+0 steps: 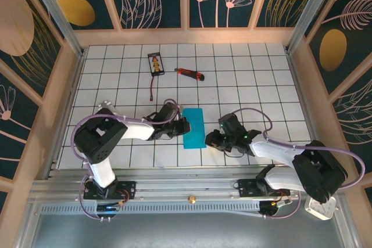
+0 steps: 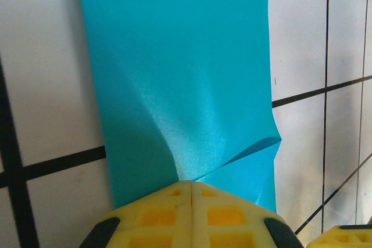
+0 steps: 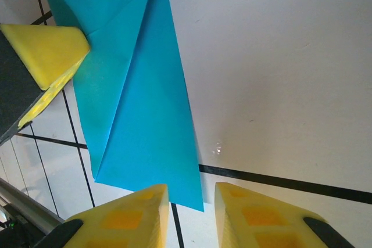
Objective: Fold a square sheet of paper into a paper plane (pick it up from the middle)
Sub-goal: Turn over the paper at the center of the table.
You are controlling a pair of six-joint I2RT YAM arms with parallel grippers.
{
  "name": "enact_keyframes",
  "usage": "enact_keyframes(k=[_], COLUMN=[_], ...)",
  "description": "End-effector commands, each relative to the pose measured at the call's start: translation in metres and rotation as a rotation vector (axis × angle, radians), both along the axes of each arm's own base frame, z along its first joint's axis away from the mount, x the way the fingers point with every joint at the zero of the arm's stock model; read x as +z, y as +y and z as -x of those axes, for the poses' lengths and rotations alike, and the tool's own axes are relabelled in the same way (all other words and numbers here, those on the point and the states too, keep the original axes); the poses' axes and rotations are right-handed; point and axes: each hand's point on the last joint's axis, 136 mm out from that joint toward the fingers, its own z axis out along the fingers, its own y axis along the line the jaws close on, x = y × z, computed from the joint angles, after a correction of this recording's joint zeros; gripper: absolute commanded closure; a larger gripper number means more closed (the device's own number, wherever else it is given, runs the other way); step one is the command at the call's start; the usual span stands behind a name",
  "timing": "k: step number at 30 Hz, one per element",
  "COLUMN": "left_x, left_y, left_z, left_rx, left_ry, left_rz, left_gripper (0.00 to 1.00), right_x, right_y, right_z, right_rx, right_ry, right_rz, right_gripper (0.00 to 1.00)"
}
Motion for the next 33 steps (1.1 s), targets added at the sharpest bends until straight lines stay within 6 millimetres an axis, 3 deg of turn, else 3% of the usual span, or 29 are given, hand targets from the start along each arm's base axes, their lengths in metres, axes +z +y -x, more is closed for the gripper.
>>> enact_keyframes(k=[1,12,23,33], left_x=[-0.021,-0.028,-0.028,-0.028], left_y=[0.016,0.019,0.018,0.019], left_z=[0.01,0.016,0.018,0.019], left_rx=[0.057,0.03,0.014,0.01], left_ry=[0.07,0.078,0.08,0.082], left_rz=[-0.046,-0.069,-0.067,-0.073], left_gripper=[1.0,1.0,1.0,1.0], right_x=[-0.008,-0.018,0.002,-0.002], right_y=[0.003,0.01,0.021,0.017], right_z=[0.001,0.006,-0.007,-0.012], right_rx=[-0.019,-0.008,-0.043,-0.081], right_ry=[0.014,0.029,-0.051,-0.056], right_rz=[0.004,0.024,-0.079,-0.071], right_gripper=[0.71,0.7,0.72,0.8])
